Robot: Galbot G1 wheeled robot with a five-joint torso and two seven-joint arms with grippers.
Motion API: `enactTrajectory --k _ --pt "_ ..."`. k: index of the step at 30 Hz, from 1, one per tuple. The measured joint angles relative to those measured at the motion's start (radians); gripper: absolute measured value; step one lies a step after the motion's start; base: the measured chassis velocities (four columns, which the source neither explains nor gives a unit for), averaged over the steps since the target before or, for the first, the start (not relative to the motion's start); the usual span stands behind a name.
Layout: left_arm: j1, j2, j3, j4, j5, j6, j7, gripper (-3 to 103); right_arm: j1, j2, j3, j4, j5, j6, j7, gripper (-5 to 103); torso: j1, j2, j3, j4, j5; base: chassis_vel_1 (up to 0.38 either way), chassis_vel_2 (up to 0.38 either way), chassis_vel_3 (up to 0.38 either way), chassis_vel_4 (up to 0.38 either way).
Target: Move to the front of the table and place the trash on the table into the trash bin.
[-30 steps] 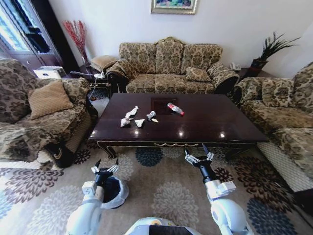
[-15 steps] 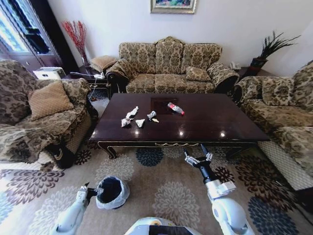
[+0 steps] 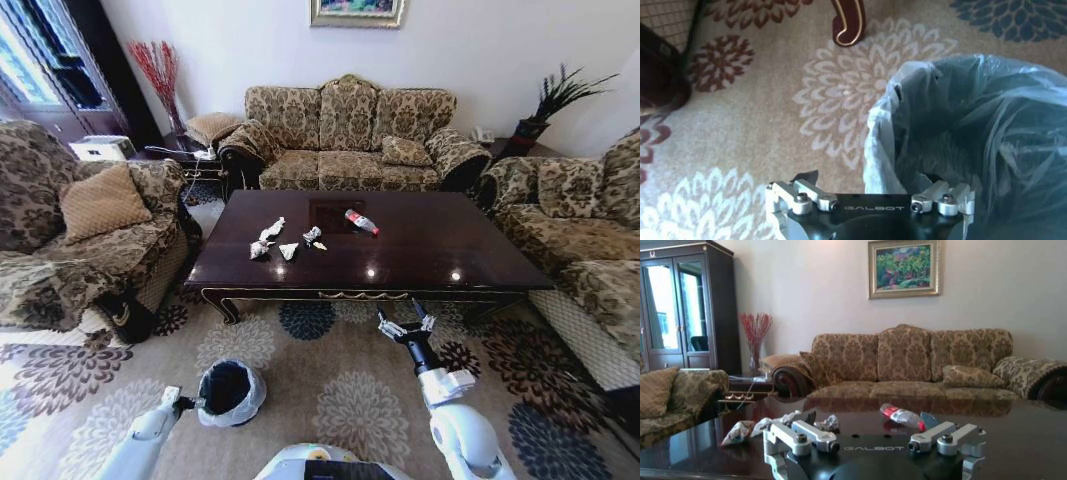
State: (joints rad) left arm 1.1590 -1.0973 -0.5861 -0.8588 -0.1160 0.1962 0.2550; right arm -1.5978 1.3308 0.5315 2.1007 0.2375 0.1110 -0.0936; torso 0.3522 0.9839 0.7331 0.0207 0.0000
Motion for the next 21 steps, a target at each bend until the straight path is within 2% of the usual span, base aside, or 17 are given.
enactTrajectory --k 6,8,9,10,12,14,17,18,21 --pt "-0.077 0.001 0.027 0.08 -0.009 -0.019 0.011 98 -0.006 0.001 0.004 -0.009 0.0 0.0 0.006 100 0.0 0.0 0.0 0.0004 0.0005 0.0 0.0 0.0 0.0" --pt "-0.169 -0.016 0.035 0.198 -0.007 -0.066 0.024 93 -0.012 -0.001 0.007 -0.01 0.001 0.0 0.008 100 0.0 0.0 0.0 -0.0002 -0.0001 0.0 0.0 0.0 0.0" --pt "-0.195 -0.023 0.035 0.235 -0.001 -0.071 0.035 89 -0.015 -0.004 0.008 -0.01 0.002 0.0 0.008 100 0.0 0.0 0.0 -0.0004 -0.0004 0.0 0.0 0.0 0.0" --pt "-0.195 -0.023 0.035 0.235 -0.001 -0.071 0.035 89 -0.015 -0.004 0.008 -0.01 0.002 0.0 0.008 100 0.0 0.0 0.0 -0.0004 -0.0004 0.0 0.0 0.0 0.0" --pt "-0.234 -0.036 0.032 0.282 0.033 -0.066 0.054 81 -0.019 -0.009 0.011 -0.007 0.005 0.0 0.009 100 0.0 0.0 0.0 -0.0002 0.0003 0.0 0.0 0.0 0.0" --pt "-0.248 -0.044 0.029 0.299 0.06 -0.057 0.048 81 -0.019 -0.01 0.013 -0.005 0.009 -0.002 0.014 100 0.0 0.0 0.0 0.0 0.0002 0.0 0.0 0.0 0.0" --pt "-0.268 -0.06 0.016 0.334 0.141 -0.032 0.022 64 -0.015 -0.01 0.017 0.002 0.021 -0.008 0.032 100 0.0 0.0 0.0 0.0 0.0002 0.0 0.0 0.0 0.0" --pt "-0.268 -0.06 0.016 0.334 0.141 -0.032 0.022 64 -0.015 -0.01 0.017 0.002 0.021 -0.008 0.032 100 0.0 0.0 0.0 0.0 0.0002 0.0 0.0 0.0 0.0" --pt "-0.278 -0.067 -0.002 0.371 0.164 -0.028 0.012 48 -0.017 -0.015 0.024 0.009 0.032 -0.008 0.038 100 0.0 0.0 0.0 0.0003 0.0 0.0 0.0 0.0 0.0"
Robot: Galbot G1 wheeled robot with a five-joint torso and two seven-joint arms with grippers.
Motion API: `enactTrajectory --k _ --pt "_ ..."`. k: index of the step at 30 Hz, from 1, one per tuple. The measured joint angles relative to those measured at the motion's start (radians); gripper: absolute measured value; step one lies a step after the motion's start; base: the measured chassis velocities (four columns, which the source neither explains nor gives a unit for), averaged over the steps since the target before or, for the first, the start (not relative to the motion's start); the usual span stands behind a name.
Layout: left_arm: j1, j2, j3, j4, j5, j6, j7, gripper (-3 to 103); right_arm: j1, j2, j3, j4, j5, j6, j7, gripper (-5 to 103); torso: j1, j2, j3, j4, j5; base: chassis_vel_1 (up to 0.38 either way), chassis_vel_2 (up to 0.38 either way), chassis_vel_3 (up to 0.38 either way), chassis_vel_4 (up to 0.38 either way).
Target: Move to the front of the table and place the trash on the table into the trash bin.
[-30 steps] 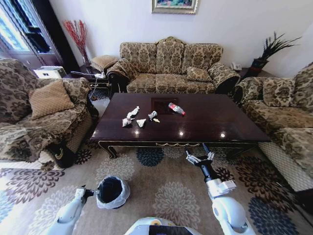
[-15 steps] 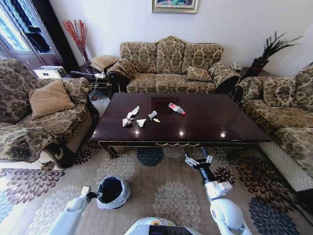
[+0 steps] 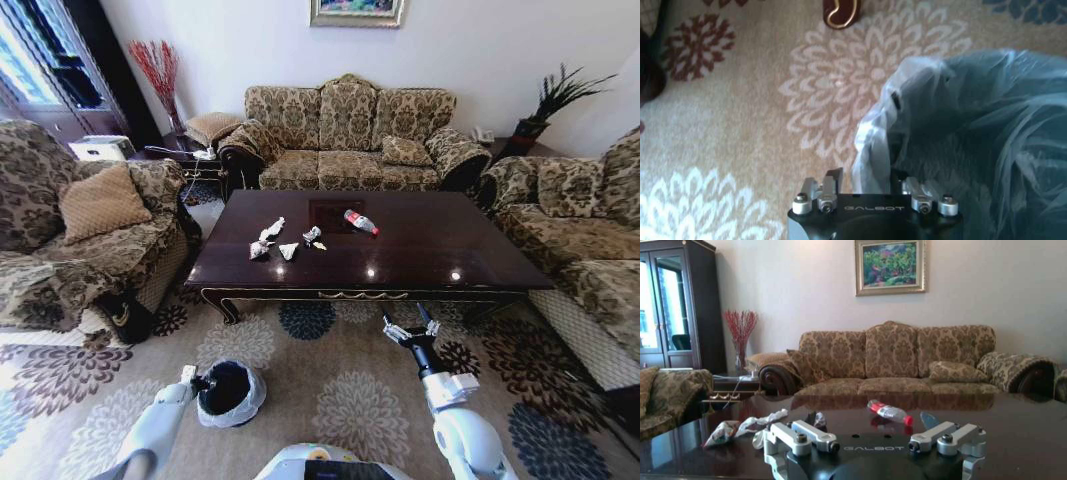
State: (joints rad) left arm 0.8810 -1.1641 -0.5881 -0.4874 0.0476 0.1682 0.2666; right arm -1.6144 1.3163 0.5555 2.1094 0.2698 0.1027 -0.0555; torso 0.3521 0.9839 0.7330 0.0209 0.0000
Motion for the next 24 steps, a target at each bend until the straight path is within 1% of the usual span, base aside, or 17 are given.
enactTrajectory --k 1,3,4,5,6,9,10,11,12,13,14,16,17,20,23,24 --pt "0.0 0.0 0.0 0.0 0.0 0.0 0.0 48 0.0 0.0 0.0 0.0 0.0 0.0 0.0 100 0.0 0.0 0.0 0.0 0.0 0.0 0.0 0.0 0.0" --pt "-0.001 0.0 -0.008 0.012 -0.002 -0.007 0.0 38 -0.003 -0.002 0.002 0.002 0.002 0.0 0.002 100 0.0 0.0 0.0 -0.0001 0.0001 0.0 0.0 0.0 0.0" --pt "-0.002 0.0 -0.011 0.017 -0.005 -0.012 0.0 38 -0.005 -0.002 0.002 0.003 0.003 0.001 0.006 100 0.0 0.0 0.0 -0.0001 0.0001 0.0 0.0 0.0 0.0" --pt "-0.002 0.0 -0.013 0.019 -0.012 -0.013 0.001 32 -0.006 0.0 -0.002 0.005 0.013 0.004 0.013 100 0.0 0.0 0.0 -0.0001 0.0 0.0 0.0 0.0 0.0" --pt "-0.002 0.0 -0.013 0.019 -0.012 -0.013 0.001 32 -0.006 0.0 -0.002 0.005 0.013 0.004 0.013 100 0.0 0.0 0.0 -0.0001 0.0 0.0 0.0 0.0 0.0" --pt "-0.007 -0.003 -0.017 0.025 -0.031 -0.008 0.009 16 -0.008 0.005 -0.013 0.011 0.056 0.007 0.027 100 0.0 0.0 0.0 -0.0001 0.0001 0.0 0.0 0.0 0.0" --pt "-0.007 -0.003 -0.017 0.025 -0.031 -0.008 0.009 16 -0.008 0.005 -0.013 0.011 0.056 0.007 0.027 100 0.0 0.0 0.0 -0.0001 0.0001 0.0 0.0 0.0 0.0" --pt "-0.011 -0.005 -0.018 0.029 -0.035 -0.004 0.014 11 -0.007 0.007 -0.014 0.011 0.064 0.011 0.028 100 0.0 0.0 0.0 -0.0001 0.0 0.0 0.0 0.0 0.0" --pt "-0.015 -0.007 -0.019 0.034 -0.037 0.0 0.018 5 -0.007 0.007 -0.014 0.011 0.073 0.017 0.028 100 0.0 0.0 0.0 0.0 0.0006 0.0 0.0 0.0 0.0" --pt "-0.019 -0.01 -0.022 0.038 -0.04 0.004 0.022 2 -0.006 0.008 -0.013 0.011 0.085 0.023 0.026 100 0.0 0.0 0.0 0.0001 0.0009 0.0 0.0 0.0 0.0" --pt "-0.019 -0.01 -0.022 0.038 -0.04 0.004 0.022 2 -0.006 0.008 -0.013 0.011 0.085 0.023 0.026 100 0.0 0.0 0.0 0.0001 0.0009 0.0 0.0 0.0 0.0" --pt "-0.02 -0.016 -0.025 0.04 -0.064 0.021 0.026 1 -0.006 0.006 -0.009 0.007 0.106 0.056 0.011 100 0.0 0.0 0.0 -0.0001 0.0009 0.0 0.0 0.0 0.0" --pt "-0.02 -0.016 -0.025 0.04 -0.064 0.021 0.026 1 -0.006 0.006 -0.009 0.007 0.106 0.056 0.011 100 0.0 0.0 0.0 -0.0001 0.0009 0.0 0.0 0.0 0.0" --pt "-0.012 -0.021 -0.03 0.034 -0.093 0.03 0.027 0 -0.001 0.006 -0.01 0.005 0.109 0.086 0.018 100 0.0 0.0 0.0 -0.0002 0.0009 0.0 0.0 0.0 0.0" --pt "0.005 -0.024 -0.035 0.017 -0.129 0.032 0.014 0 0.002 0.006 -0.011 0.005 0.109 0.104 0.022 100 0.0 0.0 0.0 -0.0002 0.0008 0.0 0.0 0.0 0.0" --pt "0.021 -0.024 -0.036 -0.004 -0.157 0.034 0.004 0 0.004 0.006 -0.01 0.003 0.1 0.11 0.016 100 0.0 0.0 0.0 -0.0002 0.0 0.0 0.0 0.0 0.0"
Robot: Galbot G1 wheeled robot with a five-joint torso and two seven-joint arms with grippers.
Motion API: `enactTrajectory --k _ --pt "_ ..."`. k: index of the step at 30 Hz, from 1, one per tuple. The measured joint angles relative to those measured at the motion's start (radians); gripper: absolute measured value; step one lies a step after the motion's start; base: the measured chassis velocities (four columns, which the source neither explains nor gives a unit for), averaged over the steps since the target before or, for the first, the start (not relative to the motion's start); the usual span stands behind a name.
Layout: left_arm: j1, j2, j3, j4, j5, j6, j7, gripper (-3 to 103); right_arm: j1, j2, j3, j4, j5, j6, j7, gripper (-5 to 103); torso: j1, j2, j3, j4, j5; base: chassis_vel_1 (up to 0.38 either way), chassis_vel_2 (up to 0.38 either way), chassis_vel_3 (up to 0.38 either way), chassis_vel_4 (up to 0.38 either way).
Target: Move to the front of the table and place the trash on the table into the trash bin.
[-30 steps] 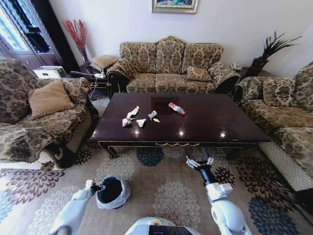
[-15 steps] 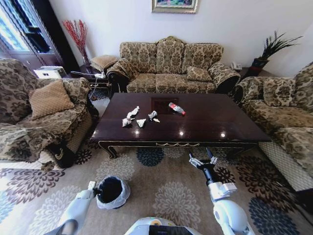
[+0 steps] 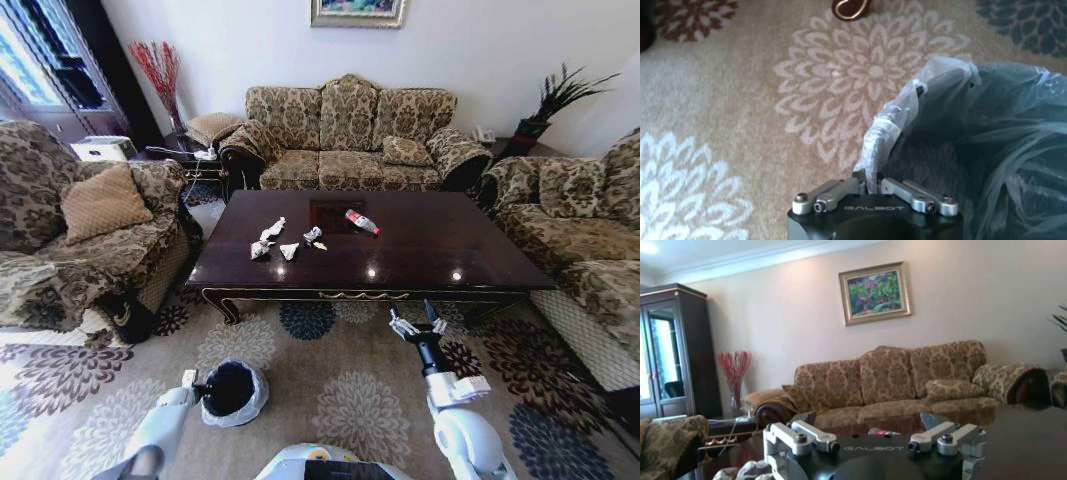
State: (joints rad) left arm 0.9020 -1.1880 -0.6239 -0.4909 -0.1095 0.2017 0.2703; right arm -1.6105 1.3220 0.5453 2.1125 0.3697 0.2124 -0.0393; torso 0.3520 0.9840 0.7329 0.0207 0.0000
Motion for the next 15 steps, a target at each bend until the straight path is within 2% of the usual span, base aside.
enactTrajectory --k 3,5,7,8,9,11,12,14,15 --pt "0.037 0.004 -0.002 -0.052 -0.04 0.009 -0.005 0 0.008 -0.002 -0.002 -0.007 -0.024 0.001 0.002 100 0.0 0.0 0.0 -0.0002 -0.0028 0.0 0.0 0.0 0.0" --pt "0.061 0.01 -0.006 -0.092 -0.06 0.014 -0.01 0 0.01 -0.003 -0.004 -0.004 -0.035 -0.016 0.011 100 0.0 0.0 0.0 -0.0003 -0.0027 0.0 0.0 0.0 0.0" --pt "0.128 0.032 -0.019 -0.192 -0.118 0.028 -0.032 0 0.016 -0.006 -0.011 0.017 -0.045 -0.058 0.043 100 0.0 0.0 0.0 -0.0004 0.0002 0.0 0.0 0.0 0.0" --pt "0.128 0.032 -0.019 -0.192 -0.118 0.028 -0.032 0 0.016 -0.006 -0.011 0.017 -0.045 -0.058 0.043 100 0.0 0.0 0.0 -0.0004 0.0002 0.0 0.0 0.0 0.0" --pt "0.182 0.043 -0.026 -0.267 -0.156 0.045 -0.039 0 0.023 -0.007 -0.015 0.021 -0.049 -0.072 0.058 100 0.0 0.0 0.0 0.0 0.0 0.0 0.0 0.0 0.0" --pt "0.235 0.052 -0.037 -0.334 -0.19 0.062 -0.048 0 0.031 -0.006 -0.016 0.022 -0.052 -0.08 0.067 100 0.0 0.0 0.0 0.0001 -0.0009 0.0 0.0 0.0 0.0" --pt "0.235 0.052 -0.037 -0.334 -0.19 0.062 -0.048 0 0.031 -0.006 -0.016 0.022 -0.052 -0.08 0.067 100 0.0 0.0 0.0 0.0001 -0.0009 0.0 0.0 0.0 0.0" --pt "0.325 0.067 -0.077 -0.448 -0.242 0.083 -0.076 0 0.048 -0.004 -0.019 0.013 -0.06 -0.059 0.07 100 0.0 0.0 0.0 -0.0002 -0.0013 0.0 0.0 0.0 0.0" --pt "0.379 0.073 -0.118 -0.53 -0.266 0.092 -0.096 0 0.07 -0.001 -0.027 -0.011 -0.068 -0.022 0.078 100 0.0 0.0 0.0 0.0006 0.0001 0.0 0.0 0.0 0.0"
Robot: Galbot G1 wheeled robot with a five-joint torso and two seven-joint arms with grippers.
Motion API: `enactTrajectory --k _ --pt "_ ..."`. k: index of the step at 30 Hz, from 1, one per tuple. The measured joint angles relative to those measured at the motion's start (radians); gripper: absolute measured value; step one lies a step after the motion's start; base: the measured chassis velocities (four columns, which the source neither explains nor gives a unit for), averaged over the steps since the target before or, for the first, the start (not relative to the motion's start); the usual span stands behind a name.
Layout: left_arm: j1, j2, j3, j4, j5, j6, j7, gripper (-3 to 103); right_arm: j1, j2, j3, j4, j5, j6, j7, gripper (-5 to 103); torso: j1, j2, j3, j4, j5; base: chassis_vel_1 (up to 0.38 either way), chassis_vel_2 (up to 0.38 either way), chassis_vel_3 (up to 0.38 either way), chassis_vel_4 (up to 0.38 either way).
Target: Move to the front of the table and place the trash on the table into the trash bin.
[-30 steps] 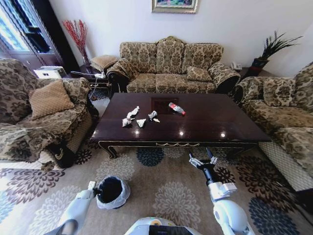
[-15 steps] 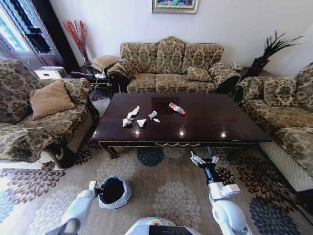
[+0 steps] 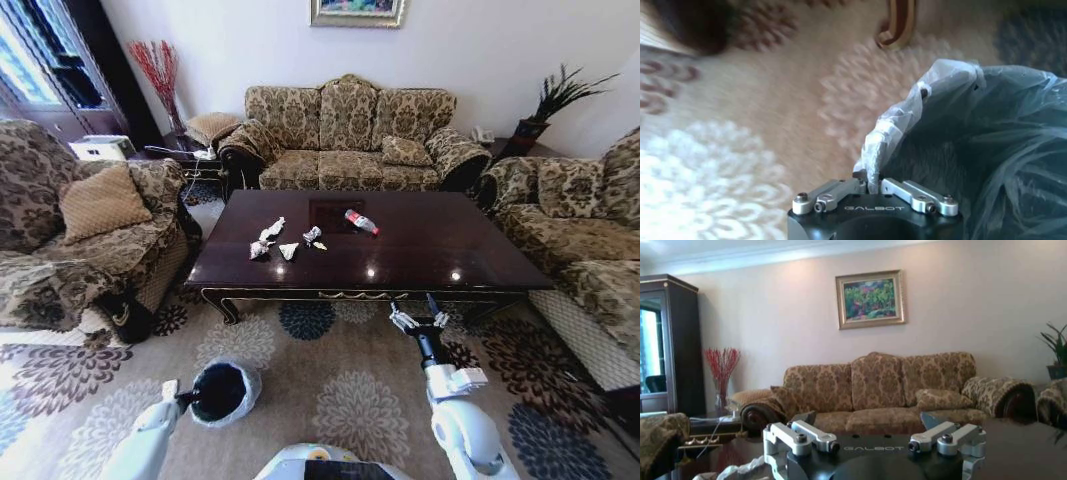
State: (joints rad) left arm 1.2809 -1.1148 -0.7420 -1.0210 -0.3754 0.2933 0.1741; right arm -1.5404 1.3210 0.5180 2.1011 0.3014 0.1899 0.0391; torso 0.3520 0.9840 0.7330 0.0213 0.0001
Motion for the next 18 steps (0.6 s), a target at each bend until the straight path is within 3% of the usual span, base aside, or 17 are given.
enactTrajectory --k 1,5,6,9,10,13,18 --pt "0.0 0.0 0.0 0.0 0.0 0.0 0.0 0 0.0 0.0 0.0 0.0 0.0 0.0 0.0 100 0.0 0.0 0.0 0.0 0.0 0.0 0.0 0.0 0.0" --pt "0.158 -0.02 -0.161 -0.278 -0.051 0.023 -0.057 0 0.032 0.019 -0.012 -0.021 0.006 0.01 -0.029 100 0.0 0.0 0.0 -0.0011 -0.0001 0.0 0.0 0.0 0.0" --pt "0.158 -0.02 -0.161 -0.278 -0.051 0.023 -0.057 0 0.032 0.019 -0.012 -0.021 0.006 0.01 -0.029 100 0.0 0.0 0.0 -0.0011 -0.0001 0.0 0.0 0.0 0.0" --pt "0.303 -0.072 -0.316 -0.509 -0.12 0.028 -0.087 0 0.059 0.024 -0.024 -0.029 -0.004 0.01 -0.052 100 0.0 0.0 0.0 -0.0007 -0.0005 0.0 0.0 0.0 0.0" --pt "0.303 -0.072 -0.316 -0.509 -0.12 0.028 -0.087 0 0.059 0.024 -0.024 -0.029 -0.004 0.01 -0.052 100 0.0 0.0 0.0 -0.0007 -0.0005 0.0 0.0 0.0 0.0" --pt "0.403 -0.118 -0.434 -0.675 -0.16 0.03 -0.092 0 0.082 0.027 -0.028 -0.042 0.008 0.011 -0.062 100 0.0 0.0 0.0 0.0005 0.0007 0.0 0.0 0.0 0.0" --pt "0.493 -0.166 -0.548 -0.879 -0.23 0.032 -0.091 0 0.101 0.031 -0.03 -0.052 0.033 -0.002 -0.03 100 0.0 0.0 0.0 -0.0008 -0.0003 0.0 0.0 0.0 0.0"
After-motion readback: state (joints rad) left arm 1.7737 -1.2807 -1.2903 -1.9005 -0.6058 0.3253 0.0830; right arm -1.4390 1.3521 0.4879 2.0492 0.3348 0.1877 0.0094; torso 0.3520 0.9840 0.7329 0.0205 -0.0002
